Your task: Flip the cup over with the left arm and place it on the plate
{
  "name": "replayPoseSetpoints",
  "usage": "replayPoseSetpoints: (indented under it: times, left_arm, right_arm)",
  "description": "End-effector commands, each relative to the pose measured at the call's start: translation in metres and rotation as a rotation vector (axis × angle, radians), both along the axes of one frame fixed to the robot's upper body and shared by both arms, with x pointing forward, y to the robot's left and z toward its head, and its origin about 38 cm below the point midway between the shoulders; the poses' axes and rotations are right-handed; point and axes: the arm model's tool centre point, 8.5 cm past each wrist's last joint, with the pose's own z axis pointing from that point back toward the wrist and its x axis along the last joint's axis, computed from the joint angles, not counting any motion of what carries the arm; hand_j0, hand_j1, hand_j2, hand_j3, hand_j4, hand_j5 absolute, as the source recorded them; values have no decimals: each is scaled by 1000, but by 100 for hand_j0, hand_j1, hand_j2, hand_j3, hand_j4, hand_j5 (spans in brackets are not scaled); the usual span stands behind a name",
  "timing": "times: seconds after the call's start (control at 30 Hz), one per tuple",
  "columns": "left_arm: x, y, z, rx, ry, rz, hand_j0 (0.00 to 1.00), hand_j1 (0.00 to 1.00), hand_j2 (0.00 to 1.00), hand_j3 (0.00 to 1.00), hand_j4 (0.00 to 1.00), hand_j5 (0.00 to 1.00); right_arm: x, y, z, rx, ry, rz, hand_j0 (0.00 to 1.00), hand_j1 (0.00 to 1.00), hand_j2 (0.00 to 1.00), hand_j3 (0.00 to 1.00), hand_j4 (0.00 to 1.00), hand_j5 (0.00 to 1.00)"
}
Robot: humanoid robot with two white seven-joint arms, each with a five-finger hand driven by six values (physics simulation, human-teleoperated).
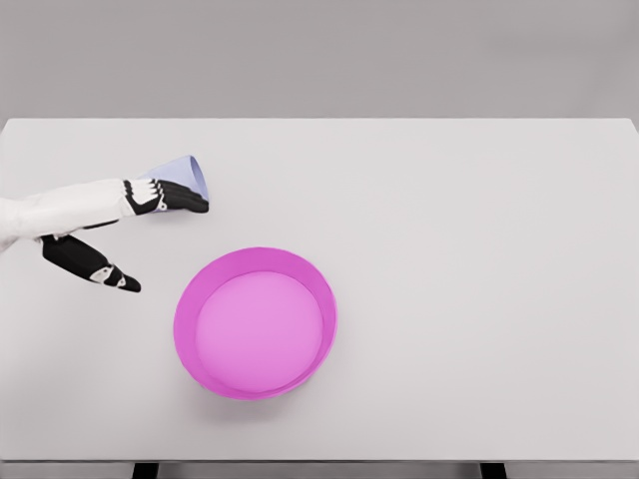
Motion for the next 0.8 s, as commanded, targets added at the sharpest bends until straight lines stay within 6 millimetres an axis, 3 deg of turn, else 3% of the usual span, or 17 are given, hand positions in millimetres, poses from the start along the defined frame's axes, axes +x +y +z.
replayPoseSetpoints:
  times: [0.0, 0.07, 0.13, 0.17, 0.23, 0.33, 0.37, 0.4, 0.43, 0.5, 0.6, 0.67, 0.77]
  left_arm:
    - [0, -1, -1, -4, 9, 0, 100, 100, 100, 100, 100, 100]
    - [2, 0, 0, -14, 6, 4, 100, 100, 100, 100, 100, 100]
    - [28, 7, 17, -85, -28, 59, 100, 100, 100, 100, 100, 100]
    - [37, 19, 15, -93, -20, 105, 100, 100, 100, 100, 100, 100]
    - [40, 21, 12, -96, -14, 113, 100, 100, 100, 100, 100, 100]
    - [37, 7, -3, -87, 19, 77, 100, 100, 100, 100, 100, 100]
    - [32, -5, 0, -80, 1, 38, 100, 100, 100, 100, 100, 100]
    - [26, -29, -1, -112, -13, -24, 100, 100, 100, 100, 100, 100]
    - [27, -33, -2, -110, 14, 0, 100, 100, 100, 100, 100, 100]
    - [47, -24, -5, -151, 98, 235, 100, 100, 100, 100, 100, 100]
    - [59, -15, -10, -157, 158, 344, 100, 100, 100, 100, 100, 100]
    - [81, 0, -15, -144, 178, 462, 100, 100, 100, 100, 100, 100]
    - [91, 9, -41, 13, 188, 593, 100, 100, 100, 100, 100, 100]
  right_arm:
    - [1, 0, 0, 2, -4, 1, 100, 100, 100, 100, 100, 100]
    - [-4, 0, 0, 2, 10, 0, 100, 100, 100, 100, 100, 100]
    - [-4, 0, 0, 2, 10, -3, 100, 100, 100, 100, 100, 100]
    - [-4, 0, 0, 2, 10, 0, 100, 100, 100, 100, 100, 100]
    - [-4, 0, 0, 2, 10, -3, 100, 100, 100, 100, 100, 100]
    - [-4, 0, 0, 2, 10, -2, 100, 100, 100, 100, 100, 100]
    - [-4, 0, 0, 2, 10, -2, 100, 100, 100, 100, 100, 100]
    - [-4, 0, 0, 2, 10, -2, 100, 100, 100, 100, 100, 100]
    - [-4, 0, 0, 2, 10, -3, 100, 100, 100, 100, 100, 100]
    - [-4, 0, 0, 2, 10, 0, 100, 100, 100, 100, 100, 100]
    - [-4, 0, 0, 2, 10, -2, 100, 100, 100, 100, 100, 100]
    - [-4, 0, 0, 2, 10, -2, 100, 100, 100, 100, 100, 100]
    - [-4, 0, 0, 2, 10, -2, 100, 100, 100, 100, 100, 100]
